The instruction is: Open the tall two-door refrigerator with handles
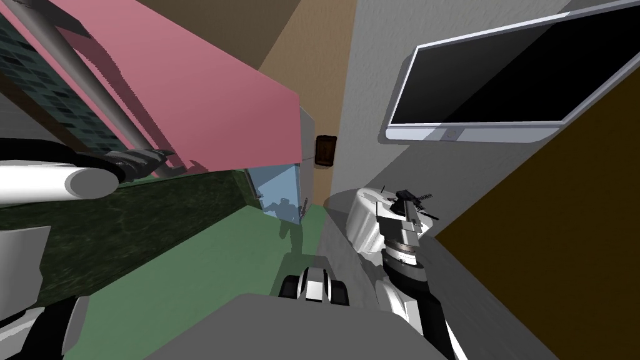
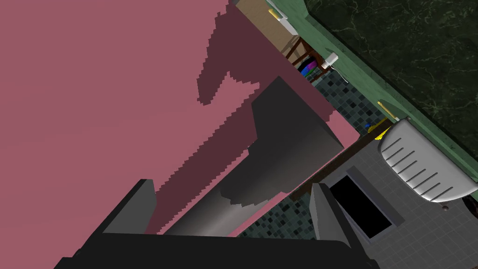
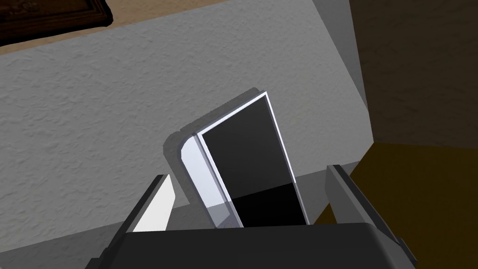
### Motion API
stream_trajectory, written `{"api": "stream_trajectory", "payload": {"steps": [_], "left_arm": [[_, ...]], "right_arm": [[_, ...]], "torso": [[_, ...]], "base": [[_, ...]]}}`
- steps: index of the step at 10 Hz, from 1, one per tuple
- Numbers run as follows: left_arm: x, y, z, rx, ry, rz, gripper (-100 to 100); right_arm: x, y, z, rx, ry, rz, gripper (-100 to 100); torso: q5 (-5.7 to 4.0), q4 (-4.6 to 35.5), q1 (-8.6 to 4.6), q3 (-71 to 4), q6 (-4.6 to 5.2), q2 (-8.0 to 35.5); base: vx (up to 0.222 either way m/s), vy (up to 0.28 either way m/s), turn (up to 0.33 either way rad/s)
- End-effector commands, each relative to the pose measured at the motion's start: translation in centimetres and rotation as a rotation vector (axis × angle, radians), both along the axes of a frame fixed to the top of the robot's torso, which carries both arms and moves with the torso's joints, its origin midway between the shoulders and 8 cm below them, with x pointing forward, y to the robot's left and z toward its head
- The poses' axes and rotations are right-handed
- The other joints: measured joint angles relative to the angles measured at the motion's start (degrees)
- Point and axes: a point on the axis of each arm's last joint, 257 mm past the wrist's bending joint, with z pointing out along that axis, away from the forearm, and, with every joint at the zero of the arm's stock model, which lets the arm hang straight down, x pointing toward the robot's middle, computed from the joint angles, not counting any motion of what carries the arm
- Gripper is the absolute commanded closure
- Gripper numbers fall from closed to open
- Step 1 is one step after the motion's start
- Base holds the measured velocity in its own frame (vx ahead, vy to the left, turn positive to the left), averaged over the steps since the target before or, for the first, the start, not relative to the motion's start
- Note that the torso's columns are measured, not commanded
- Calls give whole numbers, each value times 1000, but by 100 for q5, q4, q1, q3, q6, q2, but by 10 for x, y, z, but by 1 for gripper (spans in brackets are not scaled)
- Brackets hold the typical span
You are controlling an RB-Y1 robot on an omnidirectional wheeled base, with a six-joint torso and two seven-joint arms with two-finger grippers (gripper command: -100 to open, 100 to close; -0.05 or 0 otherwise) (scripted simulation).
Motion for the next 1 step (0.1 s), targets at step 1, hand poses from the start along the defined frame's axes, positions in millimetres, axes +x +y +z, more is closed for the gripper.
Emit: {"api": "stream_trajectory", "payload": {"steps": [1], "left_arm": [[0,0,0,0,0,0,0]], "right_arm": [[0,0,0,0,0,0,0]], "torso": [[0,0,0,0,0,0]], "base": [[0,0,0]]}}
